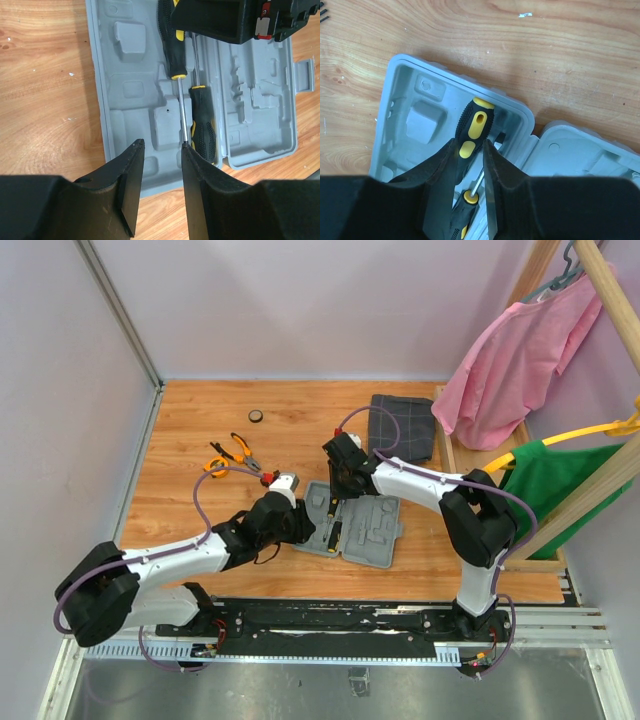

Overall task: Sort the tools into containers
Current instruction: Adjust the screwdriver in the storage box.

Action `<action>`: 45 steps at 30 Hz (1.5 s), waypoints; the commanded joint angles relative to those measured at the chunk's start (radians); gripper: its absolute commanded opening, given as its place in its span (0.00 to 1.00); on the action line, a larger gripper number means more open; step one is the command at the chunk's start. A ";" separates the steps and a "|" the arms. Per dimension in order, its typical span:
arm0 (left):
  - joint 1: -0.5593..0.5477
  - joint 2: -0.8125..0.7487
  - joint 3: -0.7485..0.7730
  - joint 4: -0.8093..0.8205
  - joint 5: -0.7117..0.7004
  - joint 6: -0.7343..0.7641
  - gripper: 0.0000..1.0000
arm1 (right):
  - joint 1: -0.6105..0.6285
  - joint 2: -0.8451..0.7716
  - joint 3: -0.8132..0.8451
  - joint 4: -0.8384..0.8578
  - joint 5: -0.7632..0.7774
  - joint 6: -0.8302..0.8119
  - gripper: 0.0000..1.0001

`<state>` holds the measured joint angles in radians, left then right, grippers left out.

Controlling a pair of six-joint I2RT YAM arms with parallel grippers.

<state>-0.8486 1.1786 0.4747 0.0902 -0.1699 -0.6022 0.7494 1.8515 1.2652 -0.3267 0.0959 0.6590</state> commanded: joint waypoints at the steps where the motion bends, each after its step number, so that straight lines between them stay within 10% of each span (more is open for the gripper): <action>1: -0.006 0.017 0.009 0.038 0.008 0.013 0.40 | -0.001 0.016 0.027 -0.046 -0.004 0.004 0.28; 45: -0.133 0.270 0.256 -0.174 -0.089 -0.036 0.15 | -0.002 0.034 0.008 -0.058 -0.008 -0.016 0.16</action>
<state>-0.9710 1.4487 0.7013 -0.0628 -0.2012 -0.6437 0.7498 1.8744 1.2819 -0.3428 0.0788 0.6533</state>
